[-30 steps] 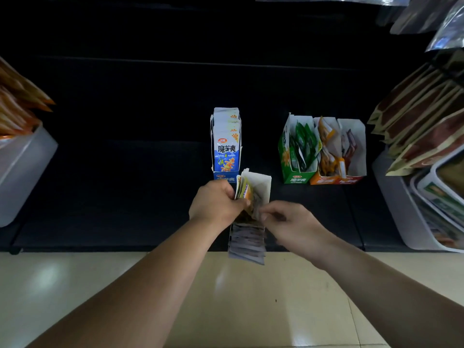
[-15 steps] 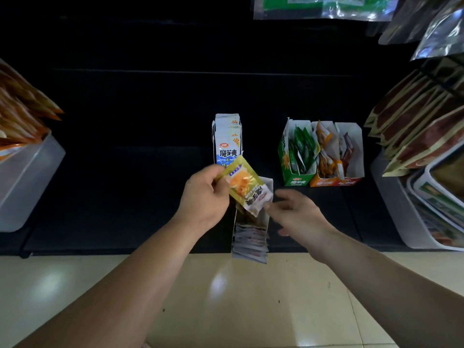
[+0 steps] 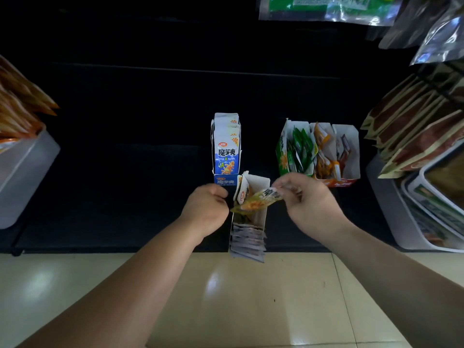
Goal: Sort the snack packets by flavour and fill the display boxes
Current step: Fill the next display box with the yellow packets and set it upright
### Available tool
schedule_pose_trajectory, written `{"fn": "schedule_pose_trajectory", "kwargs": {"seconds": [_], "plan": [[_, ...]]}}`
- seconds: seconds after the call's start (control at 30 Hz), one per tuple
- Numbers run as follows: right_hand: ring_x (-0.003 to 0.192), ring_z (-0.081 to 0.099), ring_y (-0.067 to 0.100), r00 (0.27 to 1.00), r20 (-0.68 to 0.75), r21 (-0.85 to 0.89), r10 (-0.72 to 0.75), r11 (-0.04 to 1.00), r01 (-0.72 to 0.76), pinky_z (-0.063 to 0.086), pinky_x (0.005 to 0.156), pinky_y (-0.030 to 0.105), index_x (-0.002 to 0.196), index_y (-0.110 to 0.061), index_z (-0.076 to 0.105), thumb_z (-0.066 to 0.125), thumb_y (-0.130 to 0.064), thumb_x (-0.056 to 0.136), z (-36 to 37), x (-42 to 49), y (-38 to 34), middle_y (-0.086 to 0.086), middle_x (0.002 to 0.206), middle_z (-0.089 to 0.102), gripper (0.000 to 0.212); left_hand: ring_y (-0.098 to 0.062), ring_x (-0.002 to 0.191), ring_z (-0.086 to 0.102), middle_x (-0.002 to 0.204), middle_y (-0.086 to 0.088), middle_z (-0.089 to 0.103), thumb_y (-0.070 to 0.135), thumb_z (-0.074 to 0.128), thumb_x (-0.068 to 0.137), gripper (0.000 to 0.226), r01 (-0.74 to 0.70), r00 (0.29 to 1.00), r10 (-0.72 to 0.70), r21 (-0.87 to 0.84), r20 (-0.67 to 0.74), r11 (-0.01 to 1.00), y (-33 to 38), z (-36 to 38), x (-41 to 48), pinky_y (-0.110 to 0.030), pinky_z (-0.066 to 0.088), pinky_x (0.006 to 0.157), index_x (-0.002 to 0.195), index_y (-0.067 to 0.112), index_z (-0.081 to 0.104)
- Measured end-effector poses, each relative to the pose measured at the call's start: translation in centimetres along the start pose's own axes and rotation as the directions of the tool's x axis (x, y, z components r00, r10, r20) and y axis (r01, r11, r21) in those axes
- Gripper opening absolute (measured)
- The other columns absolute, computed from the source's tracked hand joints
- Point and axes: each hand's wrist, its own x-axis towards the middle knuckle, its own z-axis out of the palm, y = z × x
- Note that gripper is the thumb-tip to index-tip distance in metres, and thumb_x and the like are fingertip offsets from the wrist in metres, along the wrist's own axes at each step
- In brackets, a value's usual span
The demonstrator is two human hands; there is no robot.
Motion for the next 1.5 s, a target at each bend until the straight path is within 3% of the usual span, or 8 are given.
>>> {"fn": "schedule_pose_trajectory", "kwargs": {"seconds": [0.27,0.47,0.7,0.97,1.07,1.23,1.33,1.5], "plan": [[0.101,0.063,0.023,0.985,0.078,-0.297,-0.152,0.940,0.168,0.057,0.078,0.047,0.117,-0.027,0.070,0.059,-0.008,0.099,1.8,0.0,-0.3,-0.004,0.110,0.064,0.028,-0.013,0.079,0.070,0.086,0.004,0.075,0.033,0.064,0.101,0.023,0.039,0.999,-0.037,-0.085,0.019,0.996,-0.5,0.8,0.4,-0.025,0.048,0.062,0.081,0.028,0.073],[0.121,0.052,0.020,0.959,0.259,-0.585,-0.111,0.772,0.248,0.051,0.083,0.033,0.135,-0.037,0.058,0.060,-0.005,0.094,2.5,0.3,-1.7,-0.006,0.125,0.056,0.052,-0.010,0.076,0.070,0.085,0.006,0.076,0.023,0.070,0.098,0.010,-0.054,0.996,0.042,-0.171,-0.073,0.984,-0.3,1.4,1.1,-0.027,0.055,0.072,0.090,0.024,0.076],[0.083,0.067,0.003,0.989,0.129,-0.122,0.074,0.991,-0.058,0.058,0.080,0.030,0.089,-0.032,0.073,0.073,-0.029,0.095,3.0,0.6,0.6,-0.015,0.085,0.073,0.006,-0.011,0.068,0.069,0.072,0.005,0.072,0.032,0.087,0.082,0.019,-0.102,0.990,0.101,-0.012,-0.099,0.995,-0.3,2.6,1.7,-0.031,0.058,0.067,0.076,0.022,0.072],[0.084,0.066,0.001,0.946,0.288,-0.034,0.147,0.989,-0.144,0.047,0.071,0.014,0.097,-0.031,0.076,0.062,-0.025,0.101,3.8,0.2,0.9,-0.013,0.091,0.073,0.016,-0.002,0.048,0.052,0.053,0.012,0.055,0.019,0.064,0.098,0.030,-0.236,0.967,0.248,0.160,-0.060,0.958,-0.4,2.0,1.5,-0.017,0.033,0.043,0.068,0.015,0.066],[0.097,0.065,-0.001,0.939,0.297,0.010,0.173,0.983,-0.185,0.047,0.077,0.013,0.110,-0.033,0.073,0.062,-0.025,0.101,3.7,0.2,0.5,-0.016,0.103,0.072,0.016,-0.009,0.068,0.065,0.081,0.004,0.071,0.023,0.064,0.097,0.020,-0.347,0.910,0.388,0.243,-0.148,0.906,-0.5,1.1,1.3,-0.033,0.053,0.053,0.084,0.013,0.075],[0.099,0.065,-0.001,0.970,0.163,0.164,0.180,0.965,-0.206,0.048,0.075,0.009,0.104,-0.047,0.067,0.064,-0.012,0.098,2.6,0.4,-0.7,-0.016,0.102,0.071,0.035,0.005,0.066,0.062,0.078,0.010,0.066,0.022,0.060,0.103,0.016,-0.405,0.908,0.411,0.083,-0.077,0.910,2.3,-0.6,0.5,-0.010,0.041,0.052,0.096,0.014,0.072],[0.101,0.068,0.003,0.972,0.105,0.362,0.208,0.903,-0.233,0.057,0.085,0.023,0.115,-0.044,0.067,0.076,-0.016,0.093,2.3,0.7,-1.7,-0.013,0.110,0.073,0.037,-0.002,0.074,0.069,0.079,0.008,0.073,0.023,0.061,0.103,0.018,-0.386,0.923,0.386,0.011,-0.015,0.923,4.0,-0.7,0.0,-0.021,0.053,0.062,0.088,0.021,0.070],[0.101,0.071,-0.001,0.985,0.131,0.429,0.112,0.889,-0.158,0.058,0.085,0.015,0.120,-0.037,0.072,0.084,-0.014,0.086,2.3,0.5,-2.1,-0.013,0.106,0.077,0.043,-0.004,0.068,0.070,0.076,0.002,0.077,0.014,0.069,0.097,0.014,-0.268,0.950,0.293,-0.199,0.108,0.943,5.3,0.2,-0.9,-0.019,0.053,0.063,0.088,0.018,0.079]]}}
